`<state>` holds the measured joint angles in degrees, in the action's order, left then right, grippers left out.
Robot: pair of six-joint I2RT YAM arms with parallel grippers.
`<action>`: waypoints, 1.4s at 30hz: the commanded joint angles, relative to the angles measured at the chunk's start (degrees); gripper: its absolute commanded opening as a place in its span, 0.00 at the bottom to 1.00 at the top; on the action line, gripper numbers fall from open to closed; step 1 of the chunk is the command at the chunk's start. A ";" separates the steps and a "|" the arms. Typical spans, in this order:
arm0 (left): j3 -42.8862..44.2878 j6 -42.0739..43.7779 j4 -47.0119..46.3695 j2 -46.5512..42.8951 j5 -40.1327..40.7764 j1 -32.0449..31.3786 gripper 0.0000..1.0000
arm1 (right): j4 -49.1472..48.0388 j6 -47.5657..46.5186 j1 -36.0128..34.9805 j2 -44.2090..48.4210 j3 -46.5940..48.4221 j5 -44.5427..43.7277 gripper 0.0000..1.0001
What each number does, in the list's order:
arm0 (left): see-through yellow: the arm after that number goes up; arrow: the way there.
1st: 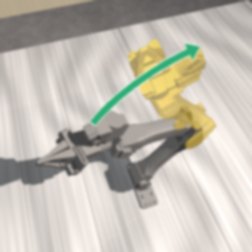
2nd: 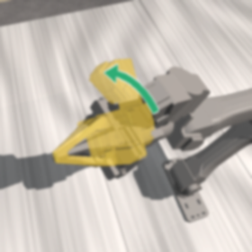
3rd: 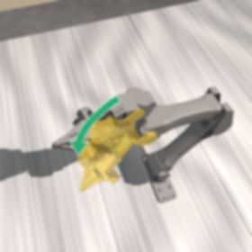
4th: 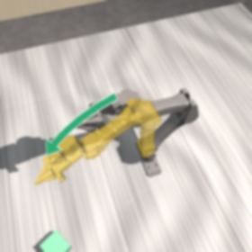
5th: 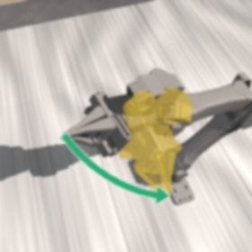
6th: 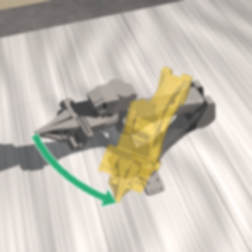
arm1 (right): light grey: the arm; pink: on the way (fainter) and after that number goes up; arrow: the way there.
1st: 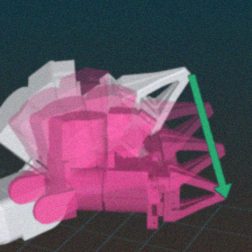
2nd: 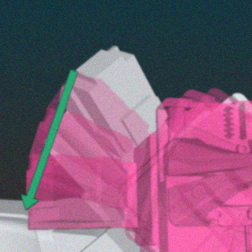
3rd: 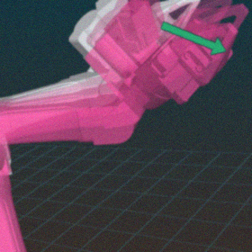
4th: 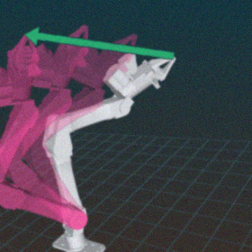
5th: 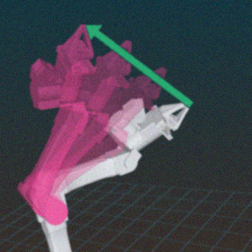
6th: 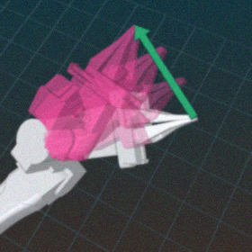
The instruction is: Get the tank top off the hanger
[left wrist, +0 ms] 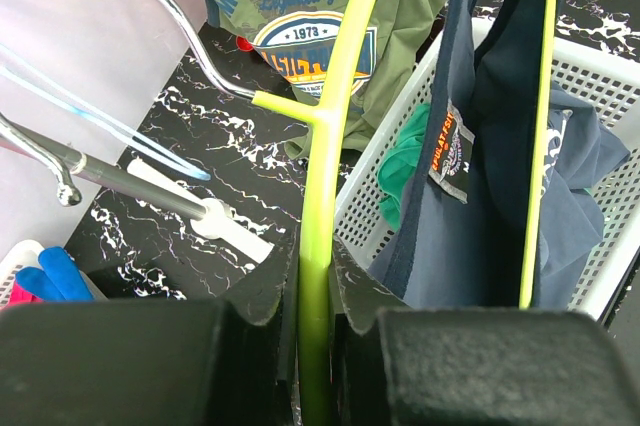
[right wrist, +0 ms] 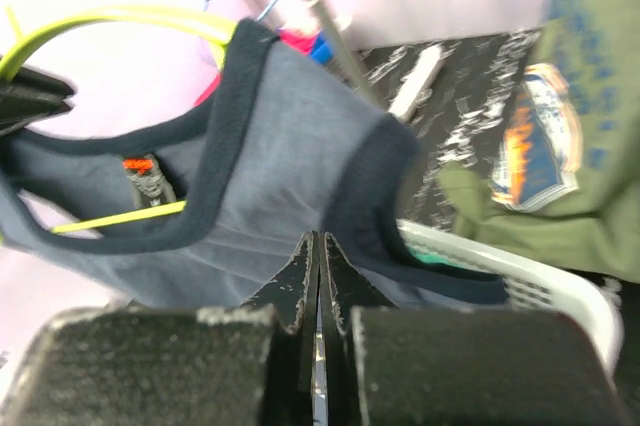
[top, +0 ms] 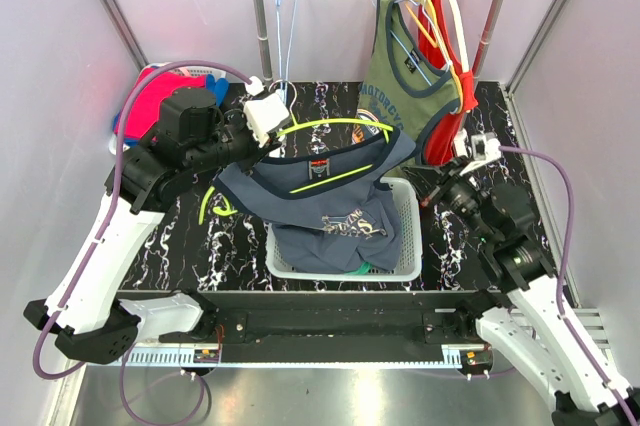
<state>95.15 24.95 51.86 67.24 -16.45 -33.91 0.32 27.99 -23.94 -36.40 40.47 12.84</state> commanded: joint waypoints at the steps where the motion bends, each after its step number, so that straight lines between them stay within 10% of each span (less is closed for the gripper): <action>1: 2.32 -0.96 -4.04 -0.62 -0.60 -0.10 0.00 | 6.35 -2.24 0.21 4.58 0.06 -10.53 0.00; 6: 2.32 -0.87 -4.13 -0.97 -0.52 -0.10 0.00 | 5.41 -1.27 0.13 7.40 -3.28 -8.99 0.00; 11: 2.41 -0.87 -4.13 -0.97 -0.69 -0.02 0.00 | -3.12 -1.97 0.21 5.82 -4.43 3.41 0.51; 18: 2.67 -0.87 -4.13 -0.89 -0.87 -0.01 0.00 | -6.37 -3.38 0.13 0.55 -2.59 8.16 0.60; 34: 2.40 -0.60 -3.78 -0.53 -1.57 -0.02 0.00 | -15.69 -4.61 0.13 -9.21 -0.48 10.54 0.54; 42: 2.32 -0.52 -3.78 -0.27 -1.31 -0.19 0.00 | -15.44 -4.35 0.21 -8.34 1.37 10.80 0.12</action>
<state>95.15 24.99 51.86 67.24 -16.51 -33.91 -12.36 24.23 -23.94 -46.52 38.59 22.50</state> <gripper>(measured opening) 0.135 0.172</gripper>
